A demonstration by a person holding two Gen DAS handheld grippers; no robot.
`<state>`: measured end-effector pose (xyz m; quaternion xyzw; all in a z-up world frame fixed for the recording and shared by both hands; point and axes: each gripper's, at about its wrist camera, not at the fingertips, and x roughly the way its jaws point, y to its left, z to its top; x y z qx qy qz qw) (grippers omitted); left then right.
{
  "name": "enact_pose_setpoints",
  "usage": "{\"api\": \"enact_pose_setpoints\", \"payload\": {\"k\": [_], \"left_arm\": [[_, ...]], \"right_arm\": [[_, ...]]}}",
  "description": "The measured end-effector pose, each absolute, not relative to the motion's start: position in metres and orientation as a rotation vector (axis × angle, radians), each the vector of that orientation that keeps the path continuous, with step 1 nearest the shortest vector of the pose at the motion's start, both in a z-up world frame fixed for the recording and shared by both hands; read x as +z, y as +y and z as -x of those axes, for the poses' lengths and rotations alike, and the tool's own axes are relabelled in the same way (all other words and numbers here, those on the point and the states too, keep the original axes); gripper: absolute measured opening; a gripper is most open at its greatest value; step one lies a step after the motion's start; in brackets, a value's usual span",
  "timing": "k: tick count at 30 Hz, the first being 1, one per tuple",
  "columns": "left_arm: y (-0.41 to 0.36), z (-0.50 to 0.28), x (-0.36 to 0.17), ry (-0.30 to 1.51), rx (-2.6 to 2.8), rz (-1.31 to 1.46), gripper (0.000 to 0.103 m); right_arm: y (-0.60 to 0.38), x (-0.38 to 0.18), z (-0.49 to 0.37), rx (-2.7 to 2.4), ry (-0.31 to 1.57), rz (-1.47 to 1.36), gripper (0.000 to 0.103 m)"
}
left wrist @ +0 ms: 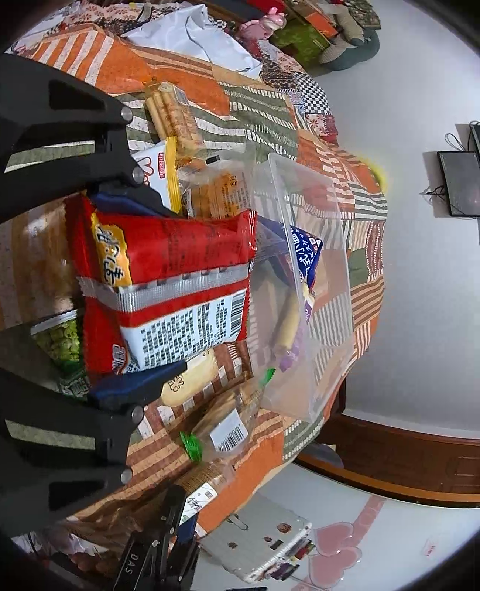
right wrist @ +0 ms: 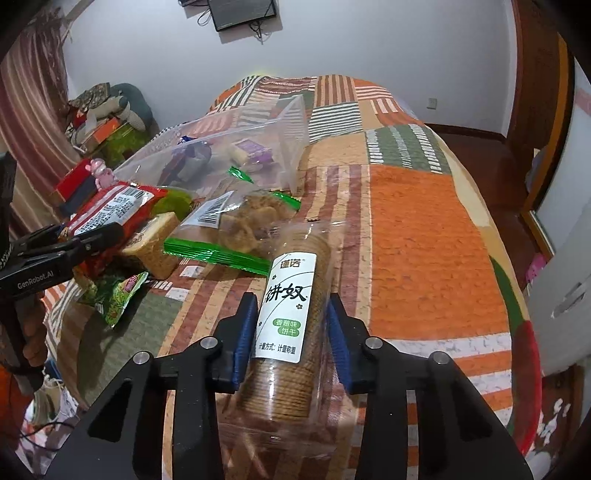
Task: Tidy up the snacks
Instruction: 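Grasp the red snack bag with the left tool while the right grasps the cracker tube, then lower the red bag into the box with left tool while right lowers the cracker tube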
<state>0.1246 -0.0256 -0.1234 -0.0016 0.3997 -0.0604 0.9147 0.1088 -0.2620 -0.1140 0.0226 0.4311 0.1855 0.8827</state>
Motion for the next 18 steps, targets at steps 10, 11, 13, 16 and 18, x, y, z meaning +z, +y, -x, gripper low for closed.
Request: {"api": "enact_pose_setpoints", "payload": {"k": [10, 11, 13, 16, 18], "left_arm": [[-0.026, -0.109, -0.101, 0.756, -0.133, 0.006, 0.064], [-0.026, -0.108, -0.098, 0.748, -0.134, 0.007, 0.064], [-0.025, -0.106, -0.092, 0.733, -0.133, 0.012, 0.064], [-0.022, -0.106, -0.083, 0.71, -0.127, 0.022, 0.064], [-0.019, -0.107, -0.078, 0.697, -0.123, 0.027, 0.064]], "right_arm": [[-0.271, -0.103, -0.109, 0.369, 0.869, -0.068, 0.031], [-0.271, -0.101, -0.11, 0.368, 0.864, -0.069, 0.031], [-0.272, -0.094, -0.11, 0.369, 0.844, -0.072, 0.031], [-0.271, -0.084, -0.114, 0.374, 0.816, -0.074, 0.031], [-0.267, -0.075, -0.118, 0.379, 0.786, -0.069, 0.031]]}}
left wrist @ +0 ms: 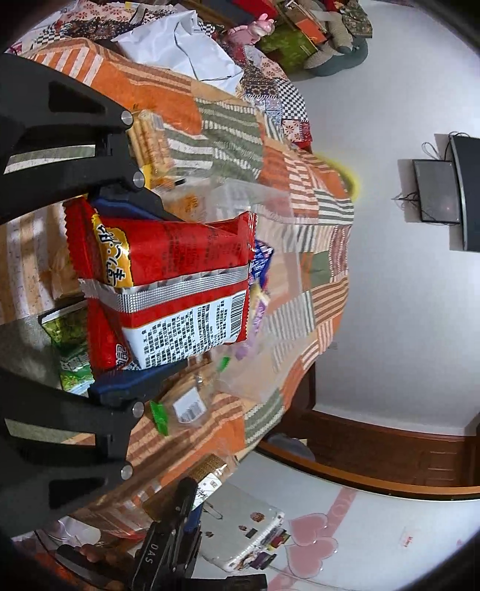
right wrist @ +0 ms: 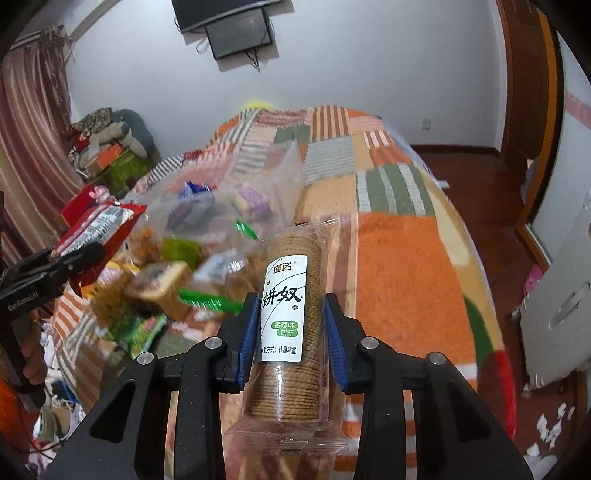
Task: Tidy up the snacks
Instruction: 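Lower the red bag into the box with left tool while right lowers the cracker tube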
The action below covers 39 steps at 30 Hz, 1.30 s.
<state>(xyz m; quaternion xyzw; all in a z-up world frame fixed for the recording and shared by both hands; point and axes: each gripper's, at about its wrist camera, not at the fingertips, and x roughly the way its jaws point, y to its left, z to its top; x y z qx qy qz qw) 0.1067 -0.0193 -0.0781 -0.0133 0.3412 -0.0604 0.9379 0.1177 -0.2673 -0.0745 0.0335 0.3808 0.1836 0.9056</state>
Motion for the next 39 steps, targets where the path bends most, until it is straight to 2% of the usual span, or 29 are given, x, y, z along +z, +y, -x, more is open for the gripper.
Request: {"api": "enact_pose_setpoints", "payload": {"k": [17, 39], "left_arm": [[0.007, -0.139, -0.052, 0.635, -0.061, 0.033, 0.064], [0.032, -0.216, -0.082, 0.705, 0.003, 0.056, 0.064]], "right_arm": [[-0.223, -0.036, -0.171, 0.454, 0.648, -0.043, 0.031], [-0.163, -0.042, -0.224, 0.517, 0.664, 0.01, 0.031]]}}
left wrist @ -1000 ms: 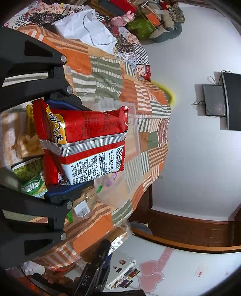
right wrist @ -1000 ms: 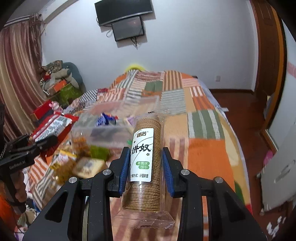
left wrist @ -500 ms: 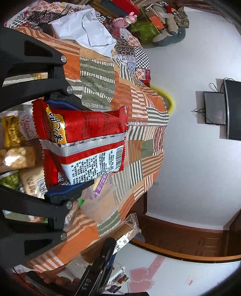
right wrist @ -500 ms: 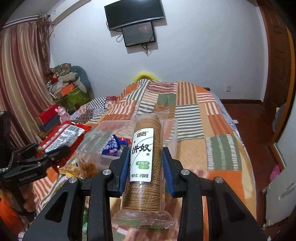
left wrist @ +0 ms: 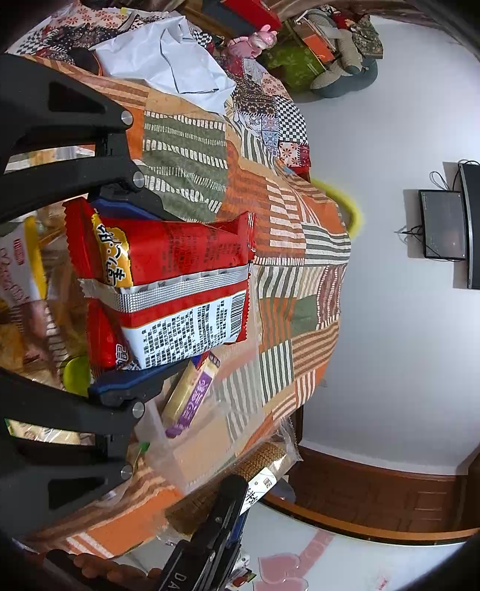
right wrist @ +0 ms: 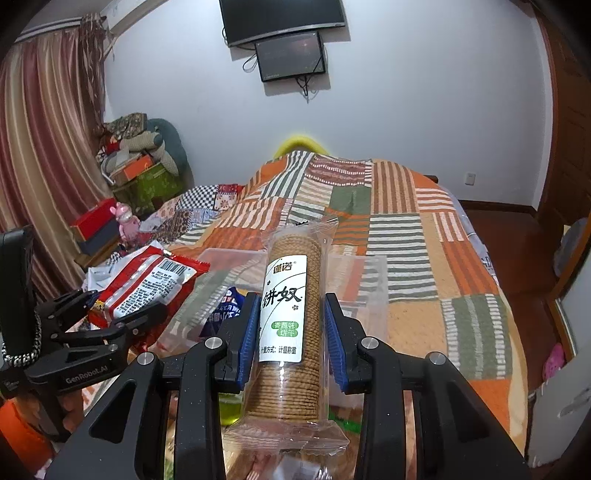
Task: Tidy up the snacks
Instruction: 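Lower the red bag into the box with left tool while right lowers the cracker tube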
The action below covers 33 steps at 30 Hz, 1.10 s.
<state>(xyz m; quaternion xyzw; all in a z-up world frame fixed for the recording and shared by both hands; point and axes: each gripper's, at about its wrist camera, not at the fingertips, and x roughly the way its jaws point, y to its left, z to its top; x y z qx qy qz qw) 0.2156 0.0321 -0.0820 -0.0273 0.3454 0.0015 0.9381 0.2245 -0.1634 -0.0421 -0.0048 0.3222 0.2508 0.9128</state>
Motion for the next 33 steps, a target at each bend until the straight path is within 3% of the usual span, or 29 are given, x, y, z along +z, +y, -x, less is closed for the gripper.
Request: {"api": "enact_pose_setpoints", "payload": {"k": [33], "left_arm": [[0.043, -0.274, -0.116, 0.812, -0.02, 0.1, 0.065]], "right_arm": [[-0.117, -0.089, -0.292, 0.558, 0.899, 0.114, 0.031]]}}
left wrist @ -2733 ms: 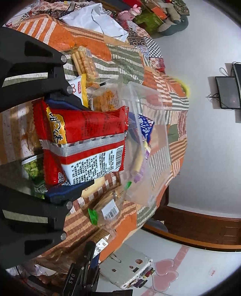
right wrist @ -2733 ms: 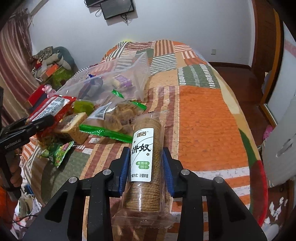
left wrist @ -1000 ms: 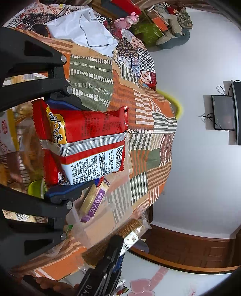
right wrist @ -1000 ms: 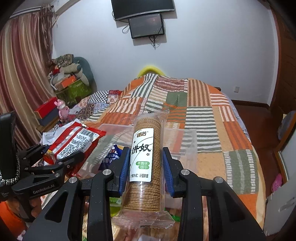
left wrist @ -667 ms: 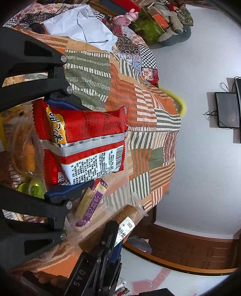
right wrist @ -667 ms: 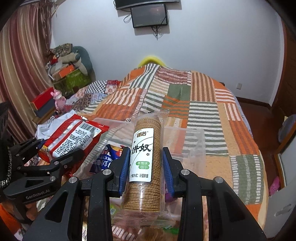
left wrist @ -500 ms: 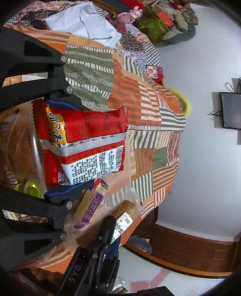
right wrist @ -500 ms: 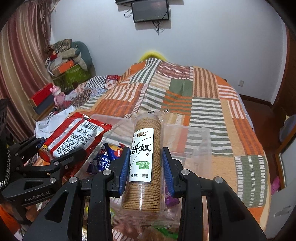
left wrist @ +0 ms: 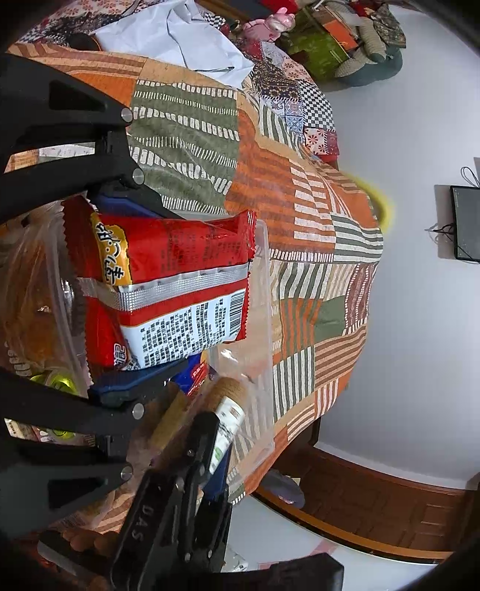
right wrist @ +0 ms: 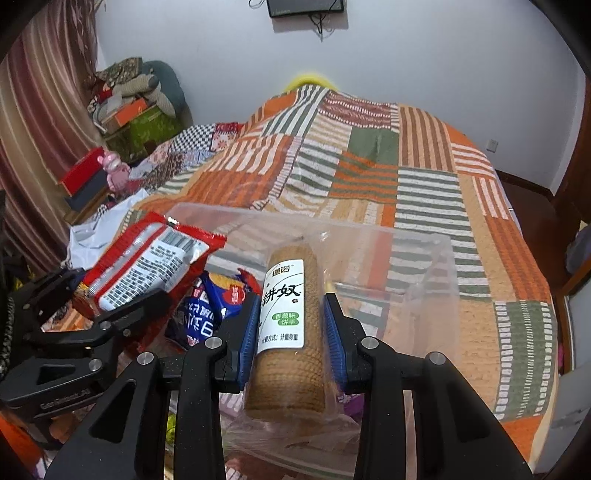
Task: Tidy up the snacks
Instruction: 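Lower the red bag into the box with left tool while right lowers the cracker tube, then open both tools and pull them back from the clear box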
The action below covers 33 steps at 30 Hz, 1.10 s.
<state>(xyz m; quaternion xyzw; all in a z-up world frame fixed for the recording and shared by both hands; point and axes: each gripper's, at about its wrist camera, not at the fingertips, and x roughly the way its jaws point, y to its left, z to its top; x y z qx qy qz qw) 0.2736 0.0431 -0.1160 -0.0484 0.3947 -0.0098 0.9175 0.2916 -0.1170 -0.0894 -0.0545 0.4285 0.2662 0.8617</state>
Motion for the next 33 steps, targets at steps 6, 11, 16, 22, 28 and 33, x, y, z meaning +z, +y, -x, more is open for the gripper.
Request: {"api": "enact_pose_setpoints", "payload": {"k": [6, 11, 16, 22, 28, 33], "left_arm": [[0.044, -0.271, -0.116, 0.838, -0.029, 0.119, 0.068], [0.044, -0.26, -0.105, 0.82, -0.036, 0.121, 0.068], [0.042, -0.24, -0.087, 0.787, -0.04, 0.107, 0.071], [0.043, -0.211, -0.068, 0.738, -0.032, 0.089, 0.08], [0.046, -0.184, -0.059, 0.724, -0.024, 0.061, 0.085], [0.051, -0.16, -0.062, 0.726, -0.005, 0.039, 0.087]], "right_arm": [[-0.12, -0.083, -0.287, 0.573, 0.892, 0.115, 0.031], [-0.124, -0.075, -0.279, 0.567, 0.863, 0.138, 0.032], [-0.136, -0.066, -0.267, 0.566, 0.841, 0.116, 0.036], [-0.154, -0.051, -0.249, 0.565, 0.799, 0.067, 0.046], [-0.171, -0.039, -0.225, 0.552, 0.755, 0.057, 0.053], [-0.184, -0.038, -0.207, 0.532, 0.73, 0.059, 0.056]]}}
